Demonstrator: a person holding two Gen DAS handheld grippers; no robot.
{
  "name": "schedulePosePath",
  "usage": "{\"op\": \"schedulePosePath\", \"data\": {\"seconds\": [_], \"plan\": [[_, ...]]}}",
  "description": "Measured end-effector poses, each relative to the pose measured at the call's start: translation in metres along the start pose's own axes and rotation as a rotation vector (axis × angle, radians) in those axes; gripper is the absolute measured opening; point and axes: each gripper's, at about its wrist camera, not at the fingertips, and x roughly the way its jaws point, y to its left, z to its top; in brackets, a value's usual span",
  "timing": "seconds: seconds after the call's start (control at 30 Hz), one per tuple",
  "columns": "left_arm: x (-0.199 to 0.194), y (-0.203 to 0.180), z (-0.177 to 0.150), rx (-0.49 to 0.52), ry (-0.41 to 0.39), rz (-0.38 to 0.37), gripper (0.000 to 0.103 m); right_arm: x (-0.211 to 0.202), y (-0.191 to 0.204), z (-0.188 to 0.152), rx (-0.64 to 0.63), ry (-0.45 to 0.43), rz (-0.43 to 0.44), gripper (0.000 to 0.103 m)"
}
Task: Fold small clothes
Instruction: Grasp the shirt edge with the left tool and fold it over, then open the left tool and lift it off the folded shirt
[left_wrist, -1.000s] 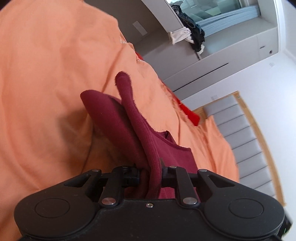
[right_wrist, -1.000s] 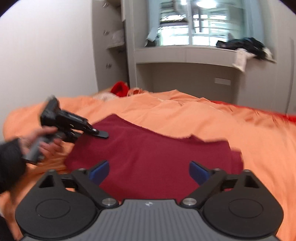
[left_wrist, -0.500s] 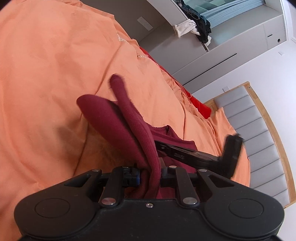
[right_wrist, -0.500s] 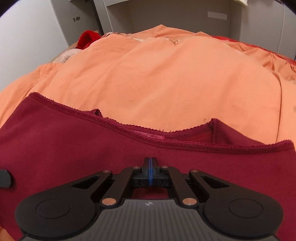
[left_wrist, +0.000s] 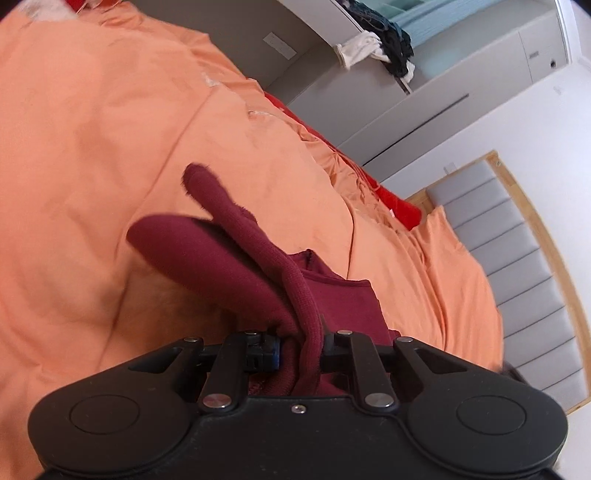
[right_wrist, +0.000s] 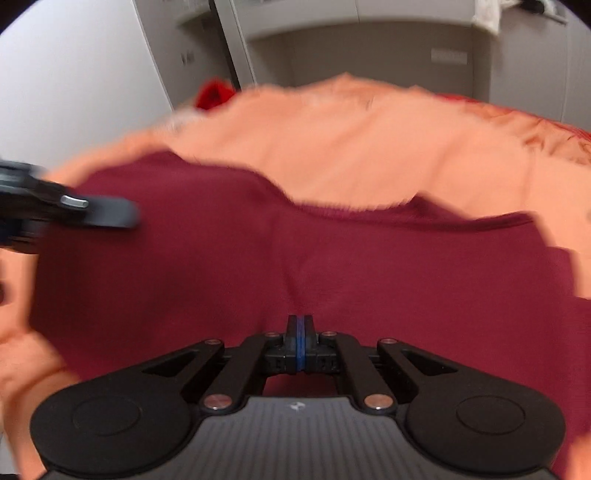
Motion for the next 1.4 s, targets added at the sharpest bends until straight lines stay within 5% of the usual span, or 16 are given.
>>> {"op": "schedulePosePath", "data": {"seconds": [0.27, 0.4, 0.57, 0.67, 0.7, 0.73, 0.87, 0.93, 1.03, 1.13, 1.27, 1.4], "plan": [[0.045, -0.109, 0.004, 0.176, 0.069, 0.12, 0.017, -0.178, -0.02, -0.119, 0.026, -0.195, -0.098, 0.015], [0.104, -0.174, -0.015, 0.29, 0.137, 0.234, 0.017, -0.221, -0.04, -0.161, 0.163, -0.273, -0.058, 0.017], [0.194, -0.237, -0.073, 0.446, 0.211, 0.389, 0.018, -0.251, -0.058, -0.17, 0.166, -0.369, -0.069, 0.018], [0.227, -0.241, -0.094, 0.458, 0.239, 0.427, 0.04, -0.254, -0.068, -0.176, 0.194, -0.371, -0.071, 0.018], [0.229, -0.241, -0.097, 0.453, 0.242, 0.405, 0.061, -0.255, -0.072, -0.177, 0.201, -0.363, -0.074, 0.018], [0.227, -0.242, -0.098, 0.443, 0.241, 0.381, 0.076, -0.255, -0.075, -0.178, 0.206, -0.353, -0.081, 0.018], [0.194, -0.258, -0.09, 0.392, 0.166, 0.313, 0.079, -0.253, -0.086, -0.182, 0.233, -0.321, -0.096, 0.025], [0.154, -0.267, -0.082, 0.368, 0.09, 0.202, 0.086, -0.249, -0.091, -0.183, 0.25, -0.317, -0.097, 0.062], [0.085, -0.274, -0.075, 0.351, -0.026, 0.075, 0.102, -0.244, -0.099, -0.182, 0.254, -0.318, -0.056, 0.06], [0.018, -0.264, -0.087, 0.362, -0.12, 0.022, 0.102, -0.241, -0.094, -0.169, 0.186, -0.341, 0.001, 0.06], [-0.037, -0.21, -0.119, 0.377, -0.181, 0.107, 0.102, -0.208, -0.097, -0.135, 0.118, -0.26, -0.008, 0.063], [-0.067, -0.145, -0.159, 0.347, -0.218, 0.239, 0.102, -0.172, -0.11, -0.105, 0.156, -0.223, 0.069, 0.049]]}}
